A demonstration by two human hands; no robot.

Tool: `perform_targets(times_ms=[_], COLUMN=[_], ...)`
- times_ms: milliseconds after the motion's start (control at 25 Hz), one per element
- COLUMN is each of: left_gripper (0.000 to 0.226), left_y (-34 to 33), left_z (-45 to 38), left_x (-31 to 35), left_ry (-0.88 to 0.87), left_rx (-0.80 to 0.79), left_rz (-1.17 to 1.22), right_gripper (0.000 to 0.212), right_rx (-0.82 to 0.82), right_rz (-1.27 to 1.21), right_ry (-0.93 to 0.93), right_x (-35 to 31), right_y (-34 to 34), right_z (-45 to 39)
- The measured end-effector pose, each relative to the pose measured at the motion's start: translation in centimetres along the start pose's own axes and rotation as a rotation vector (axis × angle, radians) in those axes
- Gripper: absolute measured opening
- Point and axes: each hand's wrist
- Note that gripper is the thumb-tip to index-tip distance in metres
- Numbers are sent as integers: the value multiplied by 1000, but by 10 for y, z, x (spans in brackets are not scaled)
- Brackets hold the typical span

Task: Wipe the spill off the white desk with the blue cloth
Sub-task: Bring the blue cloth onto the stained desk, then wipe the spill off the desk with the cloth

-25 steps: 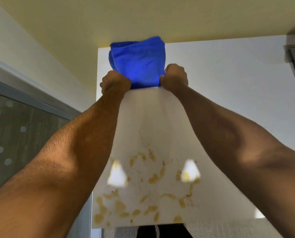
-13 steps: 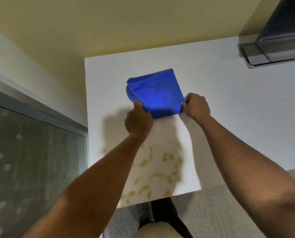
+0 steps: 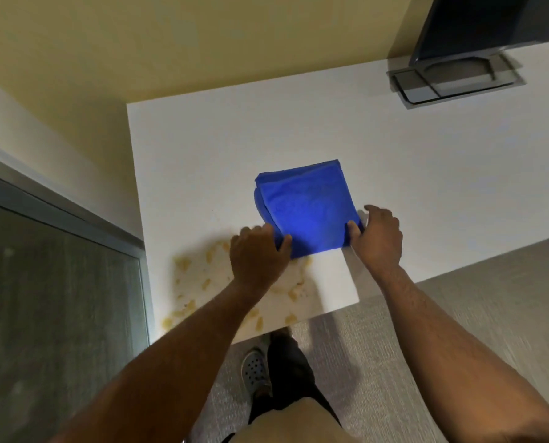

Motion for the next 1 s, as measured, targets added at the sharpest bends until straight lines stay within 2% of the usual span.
perform_targets(times_ms=[80,160,320,440,520,760,1000], left_gripper=[47,55,39,51,55,60,67], left_y=[15,34,61,56,50,31,19], left_z=[-14,-30,-48,-51,-54,-56,-52], left_x=[-34,-77,-159,-197,-209,-228,-233], left_ry=[-6,24,124,198,224,212,170], left_rx=[18,-35,10,-76,-126,-119,-26], left_rz=[-125,-283,-257,-216,-147,-90,-44], right_gripper=[60,67,79,90,94,77,64], right_rx=[7,-70,-204,-318,-336,-235,-126], right_rz=[-57,-99,-80,92,183,313,293], right_ry=[127,220,313,296,292,406,292], right_x=[-16,-35,-64,-75,-76,-43,-15], right_y=[-6,-15,-39,-57,-66,-63,-54], right_z=[-4,-11,-29,-39,-46,-80,-115])
Point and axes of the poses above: each hand's wrist, its own z-axis away from the middle knuckle, its own y-axis out of the back of the hand, x = y × z, and after that the axes turned 5 degrees about -y, right-handed
